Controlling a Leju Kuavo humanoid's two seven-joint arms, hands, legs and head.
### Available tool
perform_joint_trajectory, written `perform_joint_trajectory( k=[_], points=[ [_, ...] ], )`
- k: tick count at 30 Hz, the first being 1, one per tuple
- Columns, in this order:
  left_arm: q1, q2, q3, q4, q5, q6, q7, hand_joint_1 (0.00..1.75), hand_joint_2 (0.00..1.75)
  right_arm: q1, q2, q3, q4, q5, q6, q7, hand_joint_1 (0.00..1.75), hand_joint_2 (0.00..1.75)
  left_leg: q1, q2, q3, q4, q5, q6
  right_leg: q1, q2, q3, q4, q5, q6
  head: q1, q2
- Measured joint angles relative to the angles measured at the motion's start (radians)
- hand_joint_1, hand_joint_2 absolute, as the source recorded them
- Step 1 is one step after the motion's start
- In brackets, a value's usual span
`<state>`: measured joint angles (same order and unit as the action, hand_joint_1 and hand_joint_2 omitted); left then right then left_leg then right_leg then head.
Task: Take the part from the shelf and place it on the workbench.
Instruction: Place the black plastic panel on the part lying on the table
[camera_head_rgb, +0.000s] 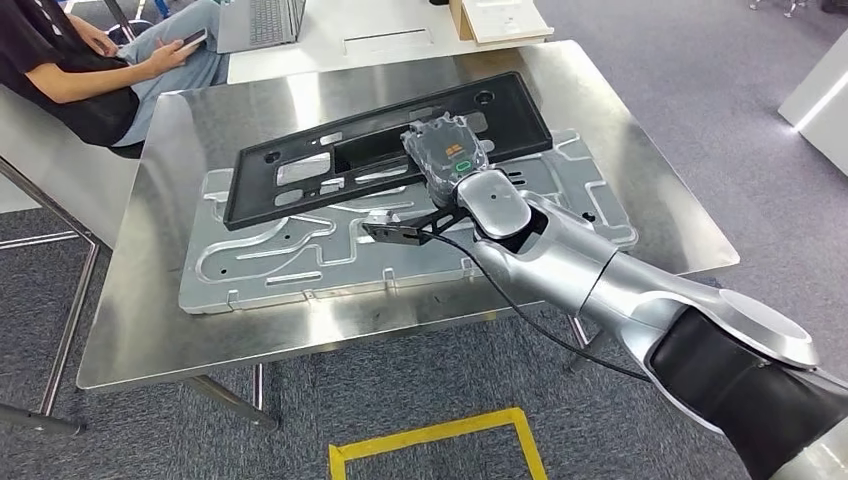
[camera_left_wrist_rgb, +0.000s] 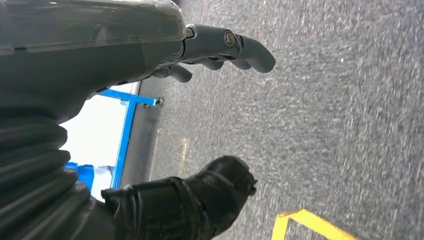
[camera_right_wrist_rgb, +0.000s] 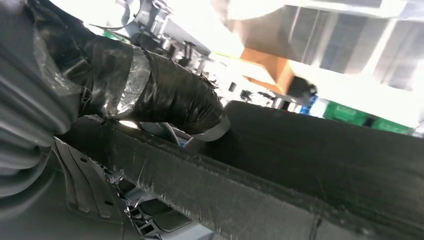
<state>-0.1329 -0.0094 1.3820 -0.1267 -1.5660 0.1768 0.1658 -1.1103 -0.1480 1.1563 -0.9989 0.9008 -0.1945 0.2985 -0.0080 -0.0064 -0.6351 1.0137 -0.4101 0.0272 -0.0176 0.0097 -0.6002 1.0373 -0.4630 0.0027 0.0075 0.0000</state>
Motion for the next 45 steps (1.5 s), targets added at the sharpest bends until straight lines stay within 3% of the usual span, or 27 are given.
perform_joint_trajectory(
  k=[2, 3, 5, 6, 7, 8, 10, 12, 15, 19, 22, 24, 25, 26, 27, 29, 32, 34, 36, 38, 39, 40, 41, 43, 45],
  points=[
    [0.002, 0.0, 0.0, 0.0, 0.0, 0.002, -0.001, 0.0, 1.75, 0.003, 0.003, 0.0, 0.003, 0.0, -0.006, 0.001, 1.75, 1.75, 0.006, 0.002, 0.019, -0.023, 0.005, 0.004, 0.002, -0.002, -0.008, 0.025, -0.016, 0.009, 0.002, 0.0],
    [0.002, 0.0, 0.0, 0.0, 0.0, 0.002, -0.001, 0.0, 1.75, 0.004, 0.003, 0.0, 0.004, 0.0, -0.012, 0.002, 1.75, 1.75, 0.009, 0.004, 0.027, -0.032, 0.007, 0.007, 0.004, -0.003, -0.028, 0.066, -0.037, 0.01, 0.004, 0.0],
    [0.001, 0.0, 0.0, 0.0, 0.0, 0.002, -0.002, 0.0, 1.75, 0.011, 0.004, 0.0, 0.006, 0.0, -0.021, 0.004, 1.75, 1.75, 0.008, 0.005, 0.032, -0.033, 0.002, 0.013, 0.004, -0.004, -0.098, 0.192, -0.086, 0.012, 0.005, 0.0],
    [0.0, 0.0, 0.0, 0.0, 0.0, 0.003, -0.002, 0.0, 1.75, 0.017, 0.004, 0.0, 0.007, 0.0, -0.024, 0.005, 1.75, 1.75, 0.008, 0.004, 0.033, -0.03, -0.002, 0.015, 0.004, -0.005, -0.131, 0.243, -0.097, 0.013, 0.006, 0.0],
    [-0.001, 0.0, 0.0, 0.0, 0.0, 0.003, -0.002, 0.0, 1.75, 0.024, 0.004, 0.0, 0.009, 0.0, -0.024, 0.005, 1.75, 1.75, 0.008, 0.002, 0.035, -0.026, -0.006, 0.015, 0.003, -0.005, -0.15, 0.262, -0.09, 0.014, 0.006, 0.0],
    [-0.001, 0.0, 0.0, 0.0, 0.0, 0.003, -0.002, 0.0, 1.75, 0.029, 0.004, 0.0, 0.011, 0.0, -0.024, 0.005, 1.75, 1.75, 0.008, 0.001, 0.036, -0.021, -0.013, 0.014, 0.002, -0.005, -0.149, 0.241, -0.064, 0.014, 0.006, 0.0],
    [0.001, -0.001, 0.0, 0.0, 0.0, 0.003, -0.002, 0.0, 1.75, 0.031, 0.004, 0.0, 0.015, 0.0, -0.024, 0.005, 1.75, 1.75, 0.009, -0.002, 0.038, -0.004, -0.028, 0.007, 0.0, -0.007, -0.102, 0.12, 0.008, 0.012, 0.006, 0.0],
    [0.002, -0.001, 0.0, 0.0, -0.001, 0.004, -0.001, 0.0, 1.75, 0.028, 0.005, 0.0, 0.017, 0.0, -0.024, 0.005, 1.75, 1.75, 0.005, -0.003, 0.035, 0.013, -0.044, -0.003, 0.001, -0.008, -0.061, 0.031, 0.039, 0.008, 0.005, 0.0],
    [0.002, -0.001, 0.0, 0.0, -0.002, 0.007, 0.0, 0.0, 1.75, 0.032, 0.007, 0.0, 0.019, -0.002, -0.025, 0.005, 1.75, 1.75, 0.004, -0.003, 0.033, 0.019, -0.051, -0.013, 0.007, -0.005, -0.054, 0.019, 0.036, -0.003, 0.005, 0.0],
    [0.002, -0.001, 0.0, 0.0, -0.003, 0.012, 0.005, 0.0, 1.75, 0.036, 0.011, 0.0, 0.025, -0.003, -0.029, 0.005, 1.75, 1.75, 0.008, -0.001, 0.022, 0.048, -0.076, -0.03, -0.002, -0.003, -0.044, 0.009, 0.036, -0.019, 0.004, 0.0],
    [0.002, 0.0, 0.0, 0.0, -0.004, 0.015, 0.008, 0.0, 1.75, 0.04, 0.015, 0.0, 0.029, -0.004, -0.035, 0.002, 1.75, 1.75, 0.014, 0.001, -0.055, 0.199, -0.138, -0.043, -0.002, -0.001, -0.034, 0.008, 0.029, -0.027, -0.001, 0.0],
    [0.002, -0.001, 0.0, 0.0, -0.004, 0.016, 0.01, 0.0, 1.75, 0.048, 0.018, 0.0, 0.033, -0.006, -0.037, 0.0, 1.75, 1.75, 0.017, 0.001, -0.107, 0.277, -0.145, -0.048, -0.001, -0.001, -0.025, 0.008, 0.022, -0.029, 0.0, 0.0],
    [0.003, -0.001, 0.0, 0.0, -0.004, 0.016, 0.01, 0.0, 1.75, 0.053, 0.02, 0.0, 0.035, -0.007, -0.037, -0.001, 1.75, 1.75, 0.018, 0.001, -0.111, 0.27, -0.124, -0.048, -0.001, -0.001, -0.019, 0.008, 0.018, -0.028, 0.0, 0.0],
    [0.003, -0.001, 0.0, 0.0, -0.004, 0.017, 0.01, 0.0, 1.75, 0.057, 0.022, 0.0, 0.037, -0.008, -0.038, -0.001, 1.75, 1.75, 0.018, 0.001, -0.097, 0.223, -0.085, -0.046, -0.001, -0.001, -0.012, 0.008, 0.013, -0.027, 0.0, 0.0],
    [0.003, -0.001, 0.0, 0.0, -0.004, 0.018, 0.01, 0.0, 1.75, 0.06, 0.024, 0.0, 0.04, -0.009, -0.041, -0.002, 1.75, 1.75, 0.018, 0.001, -0.071, 0.153, -0.043, -0.043, -0.001, -0.001, -0.004, 0.007, 0.008, -0.025, 0.0, 0.0],
    [0.003, 0.0, 0.0, 0.0, -0.005, 0.019, 0.01, 0.0, 1.75, 0.06, 0.027, 0.0, 0.044, -0.01, -0.05, -0.002, 1.75, 1.75, 0.013, 0.0, -0.02, 0.038, 0.002, -0.034, -0.001, 0.0, 0.005, 0.002, 0.002, -0.018, 0.0, 0.0],
    [0.0, 0.0, 0.0, 0.0, -0.005, 0.022, 0.009, 0.0, 1.75, 0.062, 0.03, 0.0, 0.051, -0.012, -0.059, -0.003, 1.75, 1.75, 0.004, -0.001, 0.003, -0.001, -0.002, -0.023, 0.0, 0.0, 0.01, -0.01, 0.002, -0.001, 0.0, 0.0],
    [0.002, 0.0, 0.0, 0.0, -0.005, 0.026, 0.009, 0.0, 1.75, 0.067, 0.03, 0.0, 0.056, -0.011, -0.055, -0.007, 1.75, 1.75, 0.01, 0.0, 0.013, -0.014, 0.0, -0.014, 0.001, -0.002, 0.008, -0.002, -0.006, 0.01, 0.001, 0.0],
    [0.003, -0.001, 0.0, 0.0, -0.005, 0.031, 0.009, 0.0, 1.75, 0.069, 0.03, 0.0, 0.058, -0.01, -0.052, -0.009, 1.75, 1.75, 0.015, 0.002, 0.025, -0.026, 0.001, -0.004, 0.002, -0.004, -0.029, 0.073, -0.043, 0.016, 0.003, 0.0],
    [0.001, -0.001, 0.0, 0.0, -0.005, 0.035, 0.009, 0.0, 1.75, 0.071, 0.03, 0.0, 0.06, -0.01, -0.052, -0.008, 1.75, 1.75, 0.013, 0.003, 0.028, -0.024, -0.003, 0.003, 0.003, -0.005, -0.102, 0.199, -0.087, 0.018, 0.004, 0.0],
    [0.001, -0.001, 0.0, 0.0, -0.005, 0.036, 0.009, 0.0, 1.75, 0.073, 0.03, 0.0, 0.061, -0.01, -0.051, -0.007, 1.75, 1.75, 0.012, 0.003, 0.028, -0.022, -0.007, 0.005, 0.003, -0.005, -0.134, 0.245, -0.094, 0.018, 0.004, 0.0],
    [0.0, -0.001, 0.0, 0.0, -0.005, 0.036, 0.009, 0.0, 1.75, 0.076, 0.03, 0.0, 0.062, -0.01, -0.049, -0.007, 1.75, 1.75, 0.012, 0.002, 0.03, -0.018, -0.011, 0.007, 0.002, -0.005, -0.151, 0.259, -0.083, 0.018, 0.004, 0.0],
    [0.0, -0.001, 0.0, 0.0, -0.005, 0.037, 0.01, 0.0, 1.75, 0.078, 0.029, 0.0, 0.063, -0.01, -0.046, -0.007, 1.75, 1.75, 0.012, 0.001, 0.032, -0.014, -0.017, 0.007, 0.002, -0.006, -0.15, 0.236, -0.054, 0.017, 0.004, 0.0],
    [0.002, -0.001, 0.0, 0.0, -0.005, 0.037, 0.01, 0.0, 1.75, 0.079, 0.029, 0.0, 0.065, -0.009, -0.038, -0.007, 1.75, 1.75, 0.011, -0.001, 0.036, 0.0, -0.031, 0.002, 0.002, -0.006, -0.106, 0.117, 0.02, 0.012, 0.004, 0.0],
    [0.003, -0.002, 0.0, 0.0, -0.005, 0.037, 0.009, 0.0, 1.75, 0.078, 0.03, 0.0, 0.064, -0.007, -0.032, -0.007, 1.75, 1.75, 0.007, -0.002, 0.033, 0.015, -0.044, -0.008, 0.004, -0.006, -0.068, 0.029, 0.051, 0.005, 0.003, 0.0]
  ],
)
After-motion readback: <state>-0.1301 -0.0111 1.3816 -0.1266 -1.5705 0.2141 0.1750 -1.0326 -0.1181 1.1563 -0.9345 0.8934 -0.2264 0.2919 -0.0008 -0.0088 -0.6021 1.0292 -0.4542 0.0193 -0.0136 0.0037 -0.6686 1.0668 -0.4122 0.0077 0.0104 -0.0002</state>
